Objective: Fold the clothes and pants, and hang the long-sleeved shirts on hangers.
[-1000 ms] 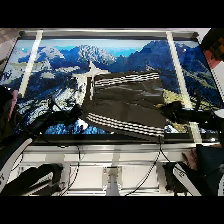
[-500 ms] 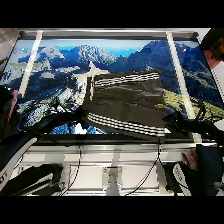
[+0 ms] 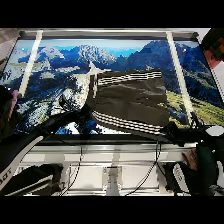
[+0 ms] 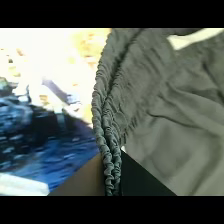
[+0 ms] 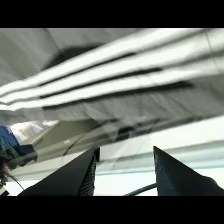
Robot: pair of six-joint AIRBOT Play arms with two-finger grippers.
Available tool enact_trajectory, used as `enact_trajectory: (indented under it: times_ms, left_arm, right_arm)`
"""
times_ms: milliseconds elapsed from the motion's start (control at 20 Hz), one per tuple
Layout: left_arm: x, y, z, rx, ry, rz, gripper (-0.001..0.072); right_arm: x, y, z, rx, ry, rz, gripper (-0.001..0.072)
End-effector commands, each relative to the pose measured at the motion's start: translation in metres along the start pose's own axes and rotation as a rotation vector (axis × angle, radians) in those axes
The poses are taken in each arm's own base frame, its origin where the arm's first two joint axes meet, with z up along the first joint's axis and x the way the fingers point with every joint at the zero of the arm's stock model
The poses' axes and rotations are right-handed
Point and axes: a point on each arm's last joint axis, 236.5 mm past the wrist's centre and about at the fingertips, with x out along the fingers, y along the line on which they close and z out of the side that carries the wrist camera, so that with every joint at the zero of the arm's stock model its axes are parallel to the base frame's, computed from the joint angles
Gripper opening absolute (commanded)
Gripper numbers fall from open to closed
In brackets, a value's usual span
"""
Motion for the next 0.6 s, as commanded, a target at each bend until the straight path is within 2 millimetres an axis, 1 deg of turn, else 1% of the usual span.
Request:
enact_trajectory:
  times_ms: [0, 100, 200, 350, 550]
  left_arm:
    - [-0.002, -0.026, 0.001, 0.024, -0.015, -0.051, 0.0031]
    - [-0.002, -0.037, 0.001, 0.039, -0.032, -0.080, 0.0031]
    - [-0.003, -0.044, 0.004, 0.045, -0.051, -0.100, 0.0031]
    - [-0.004, -0.048, 0.010, 0.045, -0.077, -0.116, 0.0031]
    - [-0.004, -0.049, 0.011, 0.045, -0.081, -0.118, 0.0031]
  right_arm:
    - [0.010, -0.016, -0.009, 0.060, 0.028, -0.035, 0.0374]
    - [0.010, -0.024, -0.007, 0.086, 0.017, -0.068, 0.0381]
    - [0.009, -0.036, -0.006, 0.121, 0.008, -0.118, 0.0382]
    - [0.009, -0.036, 0.002, 0.173, -0.028, -0.116, 0.0381]
    - [0.013, -0.036, 0.010, 0.224, -0.040, -0.107, 0.0379]
